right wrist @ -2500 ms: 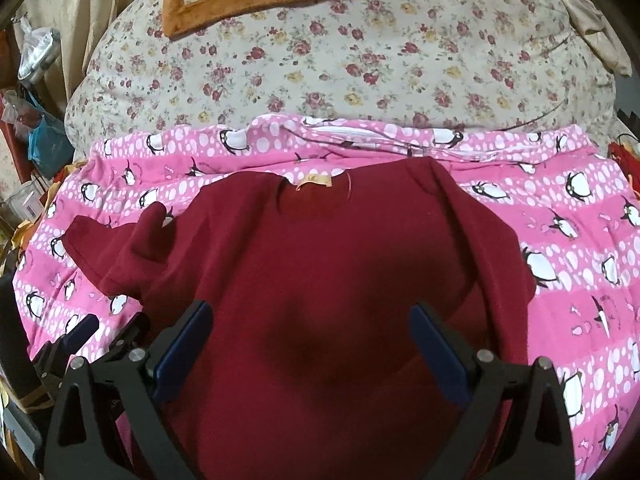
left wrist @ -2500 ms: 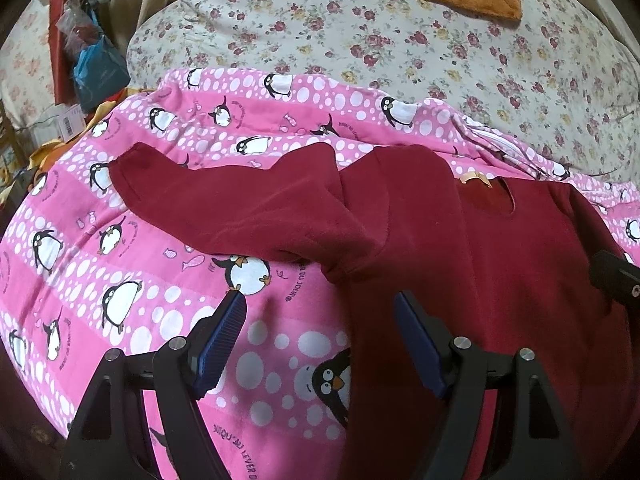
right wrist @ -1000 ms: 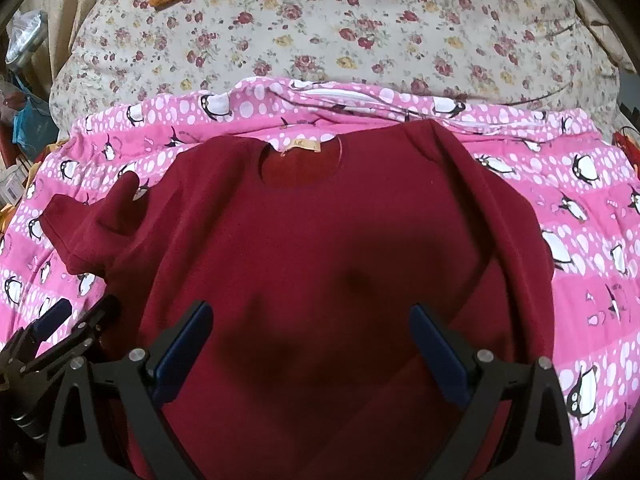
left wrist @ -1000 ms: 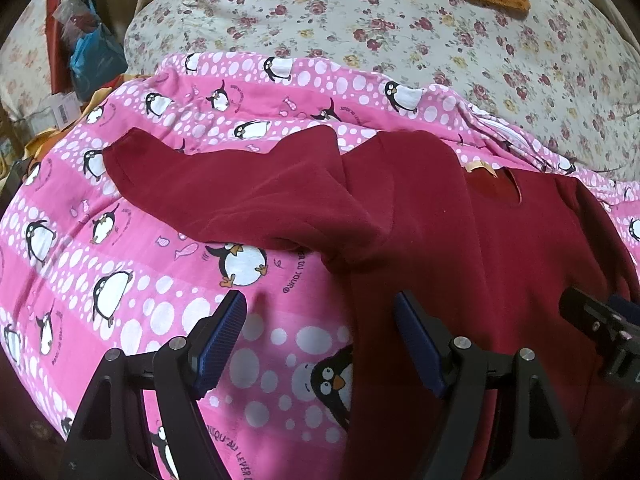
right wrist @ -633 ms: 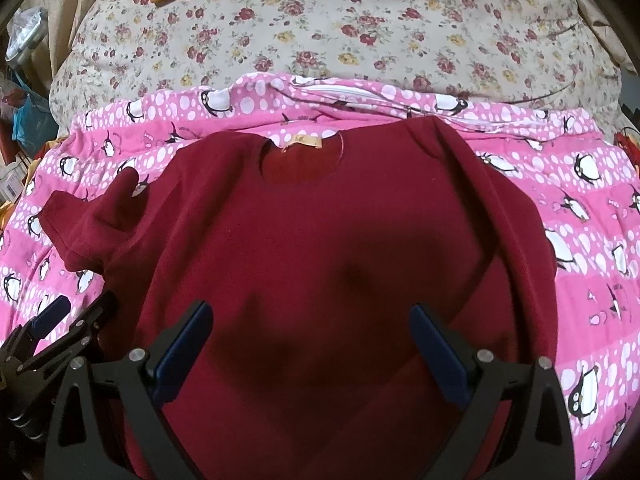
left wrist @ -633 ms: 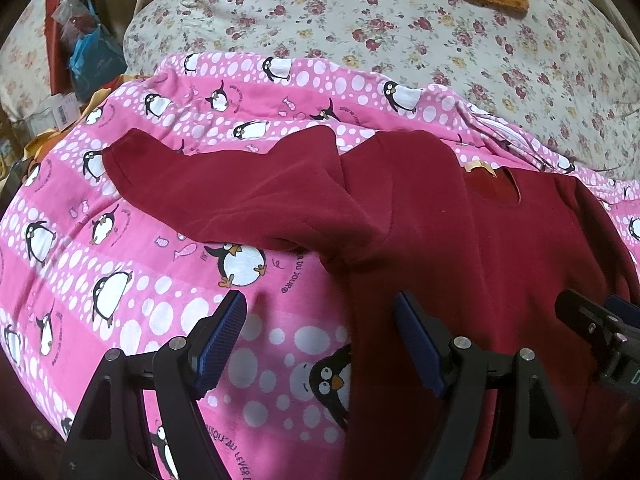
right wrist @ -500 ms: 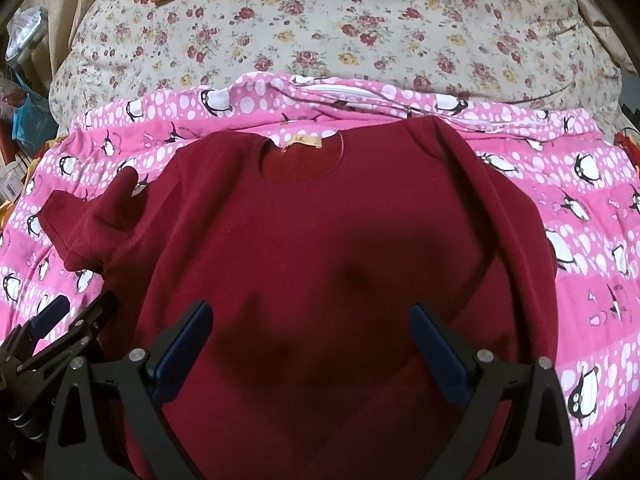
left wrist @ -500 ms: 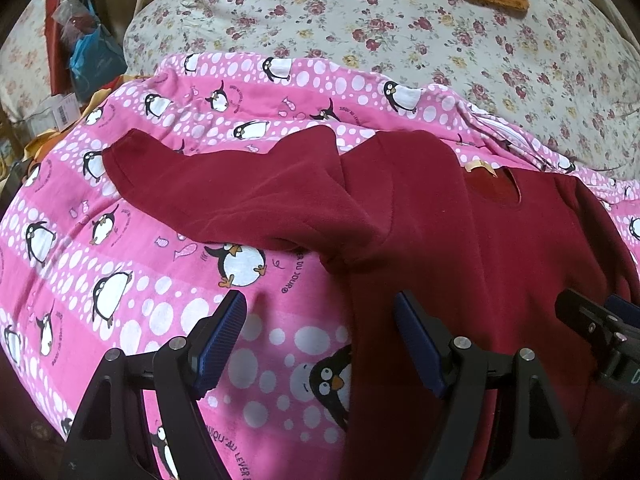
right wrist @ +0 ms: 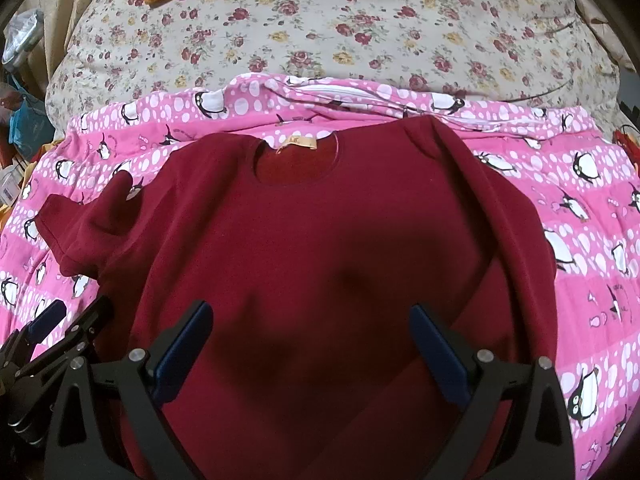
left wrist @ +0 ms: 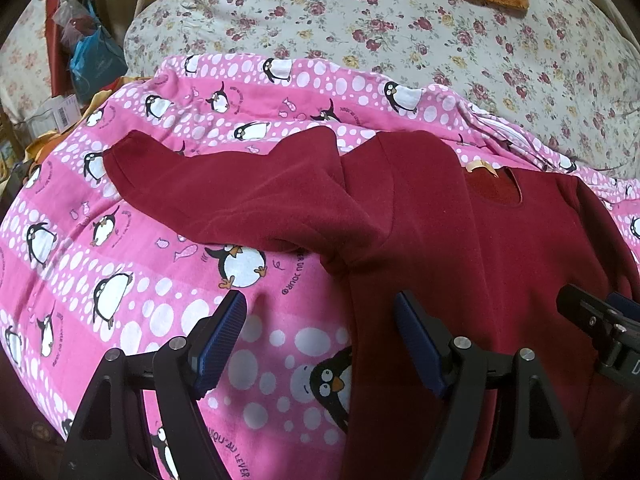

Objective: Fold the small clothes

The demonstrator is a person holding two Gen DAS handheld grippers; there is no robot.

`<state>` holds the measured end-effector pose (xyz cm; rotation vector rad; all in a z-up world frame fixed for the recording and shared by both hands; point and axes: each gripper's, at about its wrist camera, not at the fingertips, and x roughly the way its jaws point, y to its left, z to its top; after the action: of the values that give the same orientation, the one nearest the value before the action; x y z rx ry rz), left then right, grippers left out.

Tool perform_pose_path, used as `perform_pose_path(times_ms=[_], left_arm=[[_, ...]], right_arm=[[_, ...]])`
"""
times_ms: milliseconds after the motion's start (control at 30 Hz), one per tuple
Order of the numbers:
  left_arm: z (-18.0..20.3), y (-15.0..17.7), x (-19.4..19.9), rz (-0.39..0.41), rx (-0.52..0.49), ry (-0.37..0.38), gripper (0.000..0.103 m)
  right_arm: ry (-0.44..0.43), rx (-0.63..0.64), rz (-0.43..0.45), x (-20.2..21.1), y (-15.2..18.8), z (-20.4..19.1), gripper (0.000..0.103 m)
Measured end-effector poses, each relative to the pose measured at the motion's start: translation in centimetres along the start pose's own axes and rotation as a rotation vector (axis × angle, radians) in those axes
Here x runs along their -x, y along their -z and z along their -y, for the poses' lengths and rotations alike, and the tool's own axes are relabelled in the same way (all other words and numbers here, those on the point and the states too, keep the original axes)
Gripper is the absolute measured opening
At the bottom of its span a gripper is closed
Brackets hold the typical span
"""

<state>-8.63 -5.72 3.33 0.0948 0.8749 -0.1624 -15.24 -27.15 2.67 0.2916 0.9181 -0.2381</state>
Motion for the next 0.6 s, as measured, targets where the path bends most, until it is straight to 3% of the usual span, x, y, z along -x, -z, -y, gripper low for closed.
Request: perform_pose_path(times_ms=[600], left_arm=[[-0.7,-0.28,0.03,0.007,0.007,-0.005,0.058]], right_arm=[[-0.001,-0.001,-0.001,-0.22,0.07,-0.08,0.1]])
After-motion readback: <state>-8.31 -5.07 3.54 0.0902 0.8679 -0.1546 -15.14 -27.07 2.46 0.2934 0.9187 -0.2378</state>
